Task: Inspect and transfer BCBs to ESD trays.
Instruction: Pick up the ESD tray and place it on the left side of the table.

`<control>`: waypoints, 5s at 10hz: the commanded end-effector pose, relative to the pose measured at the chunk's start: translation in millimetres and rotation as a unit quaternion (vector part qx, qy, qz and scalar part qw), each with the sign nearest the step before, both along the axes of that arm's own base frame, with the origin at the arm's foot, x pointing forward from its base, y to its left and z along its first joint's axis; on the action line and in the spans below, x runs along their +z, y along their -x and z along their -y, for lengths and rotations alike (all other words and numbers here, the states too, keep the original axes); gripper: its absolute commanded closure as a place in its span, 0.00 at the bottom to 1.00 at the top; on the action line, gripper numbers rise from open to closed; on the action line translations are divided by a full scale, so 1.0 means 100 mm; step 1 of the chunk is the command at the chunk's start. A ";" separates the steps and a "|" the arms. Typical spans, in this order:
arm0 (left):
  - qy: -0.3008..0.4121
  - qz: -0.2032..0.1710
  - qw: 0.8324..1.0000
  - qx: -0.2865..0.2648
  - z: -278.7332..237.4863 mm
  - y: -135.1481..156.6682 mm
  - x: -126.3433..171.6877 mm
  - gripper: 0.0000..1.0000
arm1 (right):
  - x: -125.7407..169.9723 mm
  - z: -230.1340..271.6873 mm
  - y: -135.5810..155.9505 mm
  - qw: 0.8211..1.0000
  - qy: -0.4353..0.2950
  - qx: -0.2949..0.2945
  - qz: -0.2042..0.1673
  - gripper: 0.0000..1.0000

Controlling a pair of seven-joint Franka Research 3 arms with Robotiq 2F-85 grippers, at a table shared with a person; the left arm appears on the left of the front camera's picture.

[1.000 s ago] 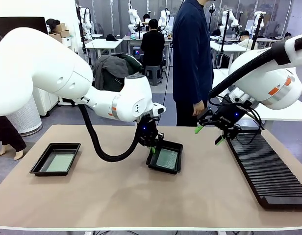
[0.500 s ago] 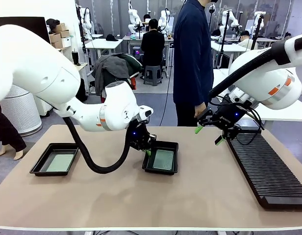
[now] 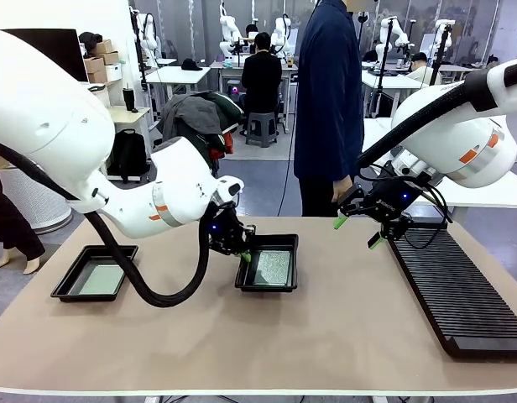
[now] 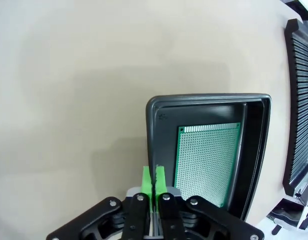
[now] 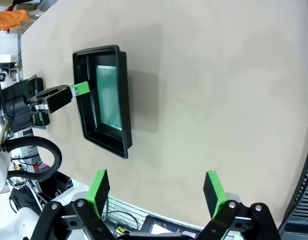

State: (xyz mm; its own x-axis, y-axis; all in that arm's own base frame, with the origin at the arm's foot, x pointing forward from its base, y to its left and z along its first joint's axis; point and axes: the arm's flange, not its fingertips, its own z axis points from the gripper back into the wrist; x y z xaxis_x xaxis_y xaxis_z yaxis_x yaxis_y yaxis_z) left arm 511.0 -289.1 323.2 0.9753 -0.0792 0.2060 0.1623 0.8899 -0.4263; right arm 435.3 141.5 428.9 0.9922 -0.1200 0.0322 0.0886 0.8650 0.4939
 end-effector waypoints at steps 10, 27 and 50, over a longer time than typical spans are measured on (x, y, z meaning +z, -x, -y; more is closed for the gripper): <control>-0.030 -0.020 0.999 0.033 -1.46 0.39 0.21 0.97 | 0.00 -0.01 -0.02 1.000 0.009 -0.006 -0.004 0.00; -0.088 -0.031 0.993 0.065 -2.15 0.16 -0.20 0.97 | 0.00 -0.01 -0.02 1.000 0.009 -0.006 -0.004 0.00; -0.199 -0.044 0.978 0.040 -1.86 0.54 1.16 0.00 | 0.00 -0.01 -0.02 1.000 0.009 -0.006 -0.004 0.00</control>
State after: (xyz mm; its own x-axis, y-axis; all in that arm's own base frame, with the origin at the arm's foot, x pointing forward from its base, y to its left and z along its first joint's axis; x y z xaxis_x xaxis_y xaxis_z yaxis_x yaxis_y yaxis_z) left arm 455.0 -99.3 432.7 0.9914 -0.0579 0.1169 0.0685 0.9937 -0.0886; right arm 435.9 141.5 428.5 0.9922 -0.1204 0.0312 0.0894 0.8650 0.4937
